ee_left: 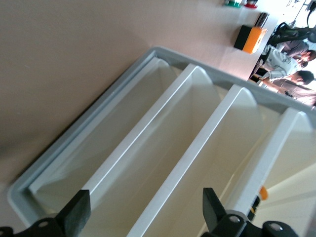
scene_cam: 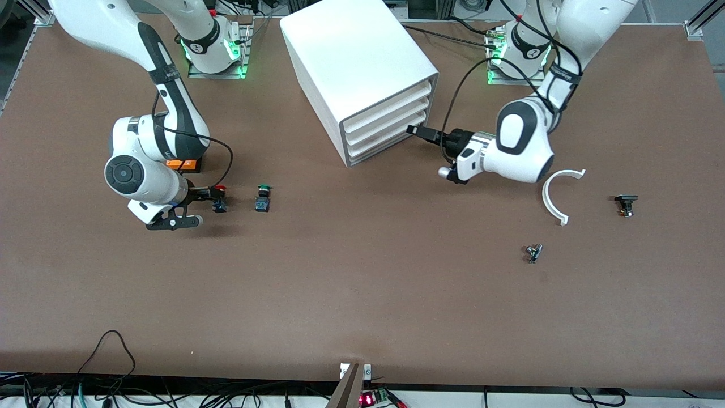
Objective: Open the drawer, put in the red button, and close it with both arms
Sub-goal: 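Pull the drawer open with the left gripper while the right gripper lifts the button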
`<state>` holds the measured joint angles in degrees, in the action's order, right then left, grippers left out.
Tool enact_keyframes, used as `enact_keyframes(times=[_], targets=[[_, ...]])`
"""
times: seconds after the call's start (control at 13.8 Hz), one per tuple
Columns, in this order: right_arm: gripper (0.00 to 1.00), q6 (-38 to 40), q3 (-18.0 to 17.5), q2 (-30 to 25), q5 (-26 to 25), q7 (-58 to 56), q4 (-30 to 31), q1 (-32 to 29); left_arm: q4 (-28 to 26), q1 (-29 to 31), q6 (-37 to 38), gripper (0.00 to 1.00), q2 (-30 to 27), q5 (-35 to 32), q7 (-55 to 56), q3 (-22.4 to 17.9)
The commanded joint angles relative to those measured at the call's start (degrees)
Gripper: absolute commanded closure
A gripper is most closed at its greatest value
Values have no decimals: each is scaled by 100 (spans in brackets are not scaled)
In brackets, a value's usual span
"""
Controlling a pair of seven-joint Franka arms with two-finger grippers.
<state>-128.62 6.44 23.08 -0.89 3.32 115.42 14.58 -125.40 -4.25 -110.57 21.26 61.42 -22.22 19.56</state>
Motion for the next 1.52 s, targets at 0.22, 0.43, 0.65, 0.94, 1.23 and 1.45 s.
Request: enact_keyframes(times=[0.22,0.43,0.65,0.94,1.23,1.45], targets=[[0,-717,-116,171,63,64,174,18,-318,-102,-105,19,-16,177,-125,249],[0,-831,-125,241,54,64,296,27,-388,-93,-167,82,-16,177,-90,417],[1,-1251,-213,285,54,64,568,27,-354,3,-184,100,-51,186,59,304],[12,-1482,-283,285,54,46,736,27,-91,152,-1132,100,-148,-15,-387,-408],[53,-1456,-283,285,45,29,710,27,16,232,-1142,0,-279,-25,-432,-550],[71,-1447,-292,276,2,-112,631,27,68,346,-1265,0,-569,-25,-441,-558]])
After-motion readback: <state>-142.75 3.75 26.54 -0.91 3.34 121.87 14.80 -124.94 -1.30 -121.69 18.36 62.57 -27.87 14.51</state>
